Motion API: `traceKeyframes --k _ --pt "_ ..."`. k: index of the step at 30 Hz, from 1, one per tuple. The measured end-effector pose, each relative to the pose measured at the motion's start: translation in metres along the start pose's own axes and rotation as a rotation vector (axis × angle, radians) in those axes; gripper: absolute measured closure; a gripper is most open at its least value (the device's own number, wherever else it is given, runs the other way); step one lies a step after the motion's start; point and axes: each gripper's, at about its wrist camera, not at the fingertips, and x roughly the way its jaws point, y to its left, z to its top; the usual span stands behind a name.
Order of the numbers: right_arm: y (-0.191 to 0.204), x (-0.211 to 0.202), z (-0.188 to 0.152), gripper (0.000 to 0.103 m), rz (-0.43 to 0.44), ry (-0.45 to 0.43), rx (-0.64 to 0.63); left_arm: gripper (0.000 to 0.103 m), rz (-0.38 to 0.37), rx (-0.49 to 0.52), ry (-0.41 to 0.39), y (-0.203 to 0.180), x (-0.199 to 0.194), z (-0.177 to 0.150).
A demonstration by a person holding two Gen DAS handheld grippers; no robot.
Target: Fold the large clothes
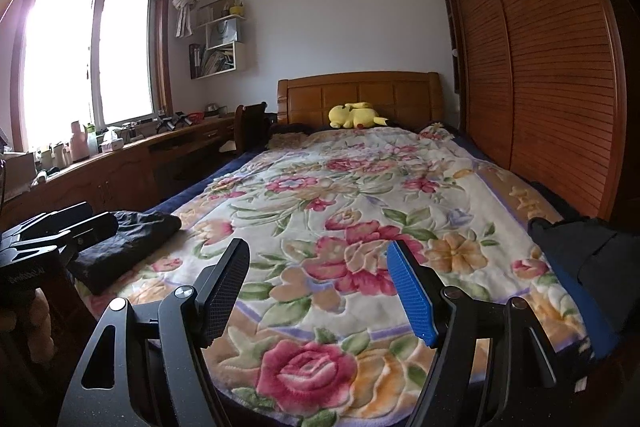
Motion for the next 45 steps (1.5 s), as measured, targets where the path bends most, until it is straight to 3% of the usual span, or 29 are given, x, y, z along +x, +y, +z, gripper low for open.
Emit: traceKeyframes --k 45 --pt "-0.014 0.003 -0.002 0.03 0.016 -0.001 -0.015 0.02 0.009 -0.002 0.021 0.004 0.006 -0.009"
